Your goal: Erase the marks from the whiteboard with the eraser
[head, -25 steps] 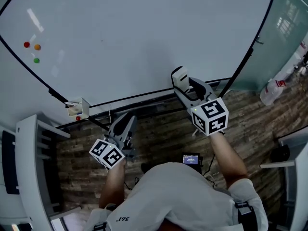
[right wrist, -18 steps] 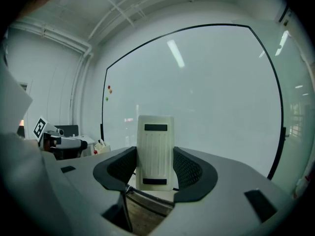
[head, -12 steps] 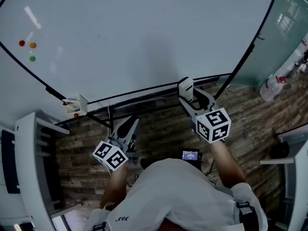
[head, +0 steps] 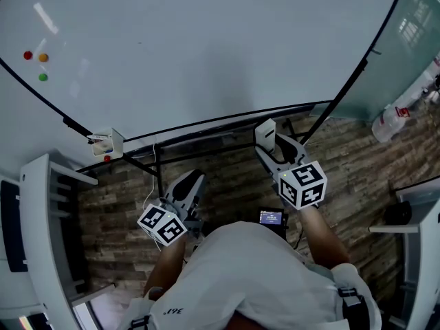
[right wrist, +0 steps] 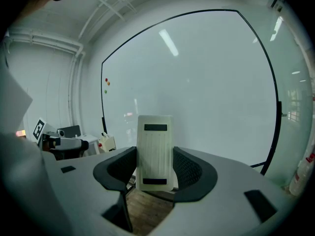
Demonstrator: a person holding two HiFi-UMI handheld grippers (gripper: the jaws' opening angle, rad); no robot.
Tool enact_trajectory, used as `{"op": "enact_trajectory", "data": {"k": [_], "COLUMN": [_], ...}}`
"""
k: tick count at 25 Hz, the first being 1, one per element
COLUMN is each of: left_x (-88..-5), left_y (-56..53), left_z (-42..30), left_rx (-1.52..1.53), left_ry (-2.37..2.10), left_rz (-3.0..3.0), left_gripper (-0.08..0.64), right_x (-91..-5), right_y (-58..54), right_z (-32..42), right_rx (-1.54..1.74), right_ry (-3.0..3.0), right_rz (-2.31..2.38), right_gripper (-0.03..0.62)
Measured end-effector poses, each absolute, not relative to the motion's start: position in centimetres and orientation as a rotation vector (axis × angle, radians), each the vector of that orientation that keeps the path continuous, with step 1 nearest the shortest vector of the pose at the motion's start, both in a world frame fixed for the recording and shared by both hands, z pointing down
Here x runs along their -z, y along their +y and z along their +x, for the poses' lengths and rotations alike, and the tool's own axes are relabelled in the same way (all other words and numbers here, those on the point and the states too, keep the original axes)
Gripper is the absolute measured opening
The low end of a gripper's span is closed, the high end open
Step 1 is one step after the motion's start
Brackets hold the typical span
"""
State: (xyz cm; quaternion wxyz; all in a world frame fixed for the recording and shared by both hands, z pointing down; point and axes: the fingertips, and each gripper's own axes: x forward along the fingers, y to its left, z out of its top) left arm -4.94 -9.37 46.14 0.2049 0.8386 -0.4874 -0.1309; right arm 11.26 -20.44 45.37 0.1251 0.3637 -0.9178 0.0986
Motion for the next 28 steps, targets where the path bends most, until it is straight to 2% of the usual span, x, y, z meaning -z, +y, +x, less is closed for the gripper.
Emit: {"op": "enact_trajectory", "data": {"k": [28], "left_x": [-47.9], "left_y": [-8.5], "left_z": [-4.4], "left_rx": [0.330], "left_ry": [-1.340], "left_rz": [2.285], "left_gripper": [0.078], "right_x": [-48.6], "right_y": [-19.2], "right_z": [12.4], "right_rx": [-0.365], "right_ry": [-2.623], "right_rz": [1.055], "right_gripper": [0.249]}}
